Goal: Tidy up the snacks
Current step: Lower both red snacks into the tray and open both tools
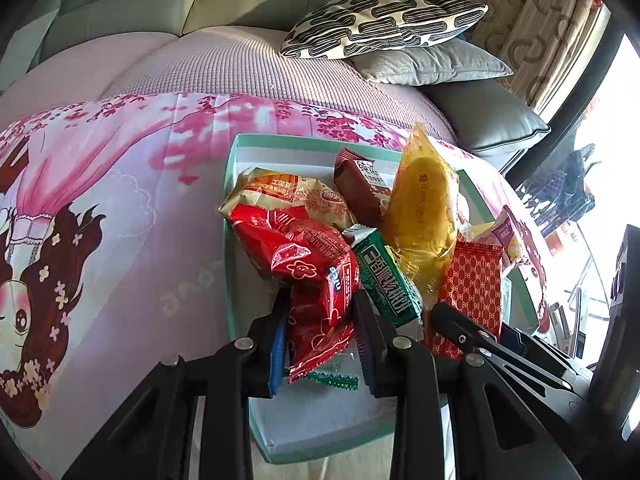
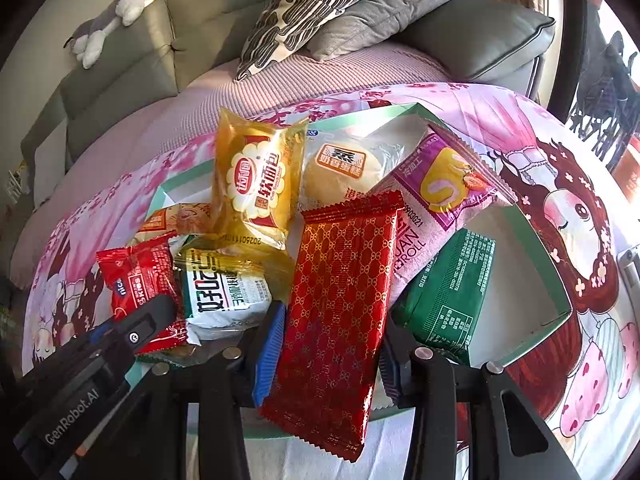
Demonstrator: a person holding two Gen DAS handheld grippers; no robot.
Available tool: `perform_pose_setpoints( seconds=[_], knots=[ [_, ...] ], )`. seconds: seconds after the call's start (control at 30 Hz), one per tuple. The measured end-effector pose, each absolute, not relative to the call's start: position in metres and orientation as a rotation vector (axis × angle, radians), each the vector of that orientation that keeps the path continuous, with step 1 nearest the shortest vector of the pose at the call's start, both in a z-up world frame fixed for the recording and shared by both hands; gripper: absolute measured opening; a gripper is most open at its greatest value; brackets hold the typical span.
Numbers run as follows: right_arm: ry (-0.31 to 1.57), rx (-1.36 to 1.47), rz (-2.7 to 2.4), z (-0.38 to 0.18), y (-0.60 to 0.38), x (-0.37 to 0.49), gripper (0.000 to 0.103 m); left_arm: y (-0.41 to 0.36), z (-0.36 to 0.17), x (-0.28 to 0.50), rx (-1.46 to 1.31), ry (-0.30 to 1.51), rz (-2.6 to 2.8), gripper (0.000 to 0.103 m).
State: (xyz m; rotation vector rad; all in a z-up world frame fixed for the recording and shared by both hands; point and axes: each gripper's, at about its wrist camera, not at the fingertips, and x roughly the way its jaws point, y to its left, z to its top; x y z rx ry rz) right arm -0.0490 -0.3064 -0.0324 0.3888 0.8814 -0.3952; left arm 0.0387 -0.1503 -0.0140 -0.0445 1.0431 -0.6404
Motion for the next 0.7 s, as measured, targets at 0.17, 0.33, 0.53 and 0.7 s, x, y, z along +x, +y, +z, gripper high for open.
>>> perform_pose_setpoints(
  seconds=[0.17,0.33,0.53,0.7],
  knots=[
    [0.884,0.397,-0.392,-0.0336,-0.3082,-0.0487,0.046,-0.1516,-0.0151,0.0392,-0.037,1.041,-0.639,0.033],
    [0.885,0.391,-0.392,-0.0334,-0.3072,-0.0481,0.046,-0.1521,-0.0164,0.0398,-0.027,1.049,-0.64,0.035],
    [0.884,0.393,-0.393,-0.0338,-0.3077,-0.0485,0.047,-0.1506,-0.0176,0.0412,-0.036,1.048,-0.64,0.035],
    [0.883,0.398,-0.392,-0.0338,-0.3077,-0.0482,0.048,-0.1522,-0.0185,0.0449,-0.034,1.031,-0.636,0.035]
  ],
)
